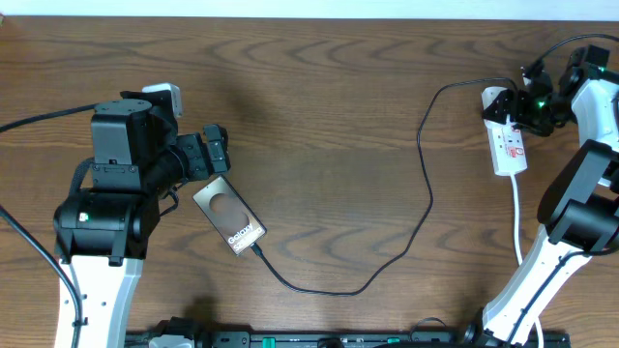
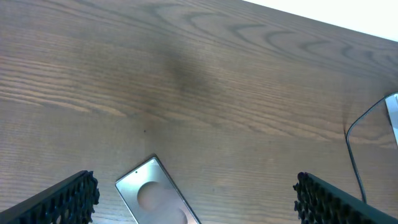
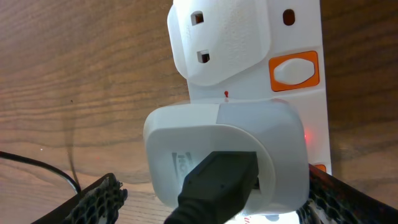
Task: Plug charger to phone and switch on socket
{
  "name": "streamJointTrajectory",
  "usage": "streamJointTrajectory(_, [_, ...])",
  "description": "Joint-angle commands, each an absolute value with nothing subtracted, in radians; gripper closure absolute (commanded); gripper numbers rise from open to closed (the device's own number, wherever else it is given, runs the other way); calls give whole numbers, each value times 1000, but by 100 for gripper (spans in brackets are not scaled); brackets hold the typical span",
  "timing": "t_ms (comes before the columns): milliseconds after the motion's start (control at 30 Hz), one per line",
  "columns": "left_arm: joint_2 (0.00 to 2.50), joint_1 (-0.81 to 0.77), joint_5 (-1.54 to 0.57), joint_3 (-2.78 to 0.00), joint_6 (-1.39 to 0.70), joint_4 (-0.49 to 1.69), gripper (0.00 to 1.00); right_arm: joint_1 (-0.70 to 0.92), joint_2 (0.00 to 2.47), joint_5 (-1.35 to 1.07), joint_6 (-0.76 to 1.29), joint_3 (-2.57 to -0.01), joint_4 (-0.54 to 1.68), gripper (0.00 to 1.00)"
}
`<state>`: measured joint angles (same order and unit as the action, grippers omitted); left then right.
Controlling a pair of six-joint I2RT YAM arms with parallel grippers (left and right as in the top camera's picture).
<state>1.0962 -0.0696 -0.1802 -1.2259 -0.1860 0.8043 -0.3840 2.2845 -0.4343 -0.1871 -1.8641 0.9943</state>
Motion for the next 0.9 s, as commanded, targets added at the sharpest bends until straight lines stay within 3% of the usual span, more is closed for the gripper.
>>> streamJointTrajectory(0, [1097,-75,-171,-1250,-192,804,0,-288,2358,-619,-152,-1819,1016,17])
streamJointTrajectory(167, [1097,-75,-171,-1250,-192,804,0,-312,2348,-507,-99,-1828,1023,14])
streamJointTrajectory(300, [1097,-75,-171,-1250,-192,804,0,-348,2299,-427,-90,-1833,1043,1])
streamJointTrajectory(867, [1097,-75,-171,-1250,-192,804,0,-393,1903,-190,13,-1833,1105,1])
